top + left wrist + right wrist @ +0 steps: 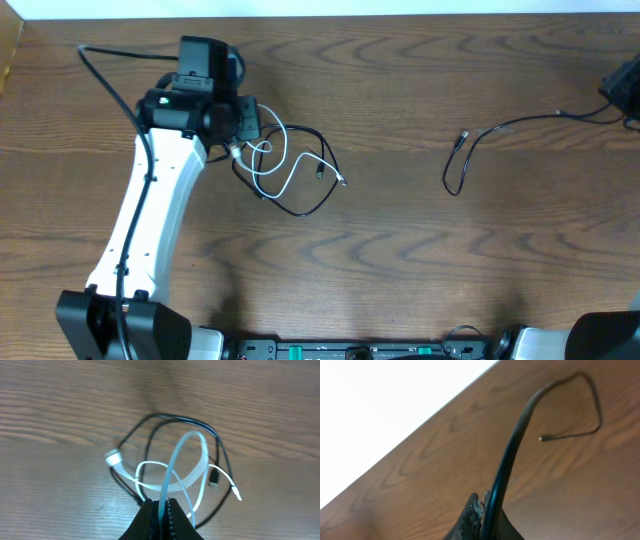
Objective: Untangle cables
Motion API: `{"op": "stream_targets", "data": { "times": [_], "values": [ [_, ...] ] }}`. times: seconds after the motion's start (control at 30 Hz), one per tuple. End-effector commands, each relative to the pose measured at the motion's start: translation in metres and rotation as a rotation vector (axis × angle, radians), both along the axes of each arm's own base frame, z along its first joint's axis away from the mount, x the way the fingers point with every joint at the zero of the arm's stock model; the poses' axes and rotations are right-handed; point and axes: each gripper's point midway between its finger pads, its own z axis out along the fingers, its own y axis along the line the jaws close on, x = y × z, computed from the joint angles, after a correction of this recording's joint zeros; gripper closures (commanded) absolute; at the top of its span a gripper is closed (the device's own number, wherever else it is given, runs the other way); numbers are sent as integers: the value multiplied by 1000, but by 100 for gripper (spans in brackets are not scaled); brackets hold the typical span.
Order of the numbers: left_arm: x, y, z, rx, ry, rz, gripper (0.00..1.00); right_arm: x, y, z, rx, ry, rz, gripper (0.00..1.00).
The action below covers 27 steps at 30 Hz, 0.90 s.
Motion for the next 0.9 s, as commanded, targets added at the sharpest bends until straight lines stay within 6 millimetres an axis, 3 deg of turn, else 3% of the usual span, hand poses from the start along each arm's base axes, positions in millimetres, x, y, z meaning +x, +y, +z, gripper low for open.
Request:
{"op": "stream_targets", "data": {
  "times": [0.0,0.13,0.17,0.27,0.43,0.57,0.67,0.8,0.87],
  "values": [
    [-1,-14,-1,-20,8,-22,92,6,4,52,-58,-130,41,99],
    [-2,-23,0,-22,3,-44,93,11,-2,109,-130,-254,22,99],
    [-3,-26,0,-22,1,-54,93,12,-8,135,-170,-304,-2,99],
    [-5,-35,0,-22,1,-76,93,12,-24,178,-243,-382,-72,99],
    [-8,-45,0,-22,1,-104,93,14,-62,223,-364,-477,-187,99],
    [-10,-53,0,-22,1,-124,93,30,-93,226,-413,-516,-264,99],
    [-11,-58,0,-22,-1,-137,93,52,-115,214,-433,-523,-310,99],
    [-13,-65,1,-23,-4,-155,93,93,-142,180,-442,-516,-335,99],
    [-13,-68,1,-23,-6,-164,93,118,-152,151,-432,-492,-328,99]
  ]
}}
